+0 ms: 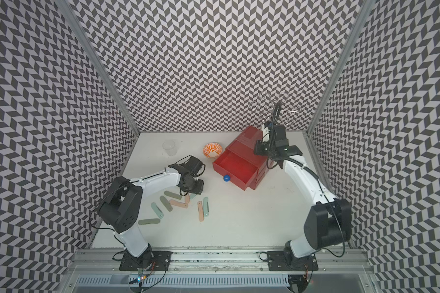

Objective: Place the fruit knives into the drawer by color
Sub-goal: Pick up the fruit knife from the center of the board.

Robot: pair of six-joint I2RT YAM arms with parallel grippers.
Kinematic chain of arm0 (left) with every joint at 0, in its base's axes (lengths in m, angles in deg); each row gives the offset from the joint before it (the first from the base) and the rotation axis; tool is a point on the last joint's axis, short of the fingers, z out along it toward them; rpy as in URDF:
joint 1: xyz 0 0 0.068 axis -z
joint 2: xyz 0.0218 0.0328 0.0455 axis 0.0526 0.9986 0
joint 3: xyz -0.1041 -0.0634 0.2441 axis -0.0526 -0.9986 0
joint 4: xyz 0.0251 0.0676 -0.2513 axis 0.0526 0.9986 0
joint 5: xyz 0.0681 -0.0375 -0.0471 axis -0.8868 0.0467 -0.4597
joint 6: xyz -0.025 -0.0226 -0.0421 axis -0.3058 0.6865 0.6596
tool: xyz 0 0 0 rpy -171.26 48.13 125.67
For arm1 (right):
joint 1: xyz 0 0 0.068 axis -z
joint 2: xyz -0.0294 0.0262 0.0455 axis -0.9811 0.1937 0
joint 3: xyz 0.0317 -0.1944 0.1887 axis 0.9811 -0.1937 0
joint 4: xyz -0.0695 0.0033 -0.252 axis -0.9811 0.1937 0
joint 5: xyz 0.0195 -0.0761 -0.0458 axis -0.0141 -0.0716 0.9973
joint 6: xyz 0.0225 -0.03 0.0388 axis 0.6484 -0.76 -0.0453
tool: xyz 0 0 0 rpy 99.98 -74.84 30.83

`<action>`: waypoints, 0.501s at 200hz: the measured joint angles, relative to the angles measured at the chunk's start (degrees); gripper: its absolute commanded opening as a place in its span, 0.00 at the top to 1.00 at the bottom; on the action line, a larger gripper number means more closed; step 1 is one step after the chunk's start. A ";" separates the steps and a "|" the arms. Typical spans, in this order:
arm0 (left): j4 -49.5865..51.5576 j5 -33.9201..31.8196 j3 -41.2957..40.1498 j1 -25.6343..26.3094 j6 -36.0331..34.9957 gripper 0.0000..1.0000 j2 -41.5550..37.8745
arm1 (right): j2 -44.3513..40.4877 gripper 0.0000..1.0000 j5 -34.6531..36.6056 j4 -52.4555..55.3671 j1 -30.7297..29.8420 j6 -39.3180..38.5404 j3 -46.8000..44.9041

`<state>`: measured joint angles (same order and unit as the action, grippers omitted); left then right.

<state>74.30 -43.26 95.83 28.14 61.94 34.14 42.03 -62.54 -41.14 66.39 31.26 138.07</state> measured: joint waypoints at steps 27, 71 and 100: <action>0.28 -0.22 0.31 0.00 0.00 0.47 0.81 | 0.00 1.00 -0.20 -0.22 0.00 0.00 -0.13; 0.81 -0.63 0.31 0.00 0.00 0.56 0.94 | 0.00 1.00 -0.35 -0.39 0.00 0.00 -0.22; 0.98 -0.63 0.31 0.00 -0.04 0.59 1.14 | 0.00 1.00 -0.37 -0.39 0.00 0.00 -0.22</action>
<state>75.28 -43.90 96.14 28.14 61.90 35.28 42.03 -62.92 -41.53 66.39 31.26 137.85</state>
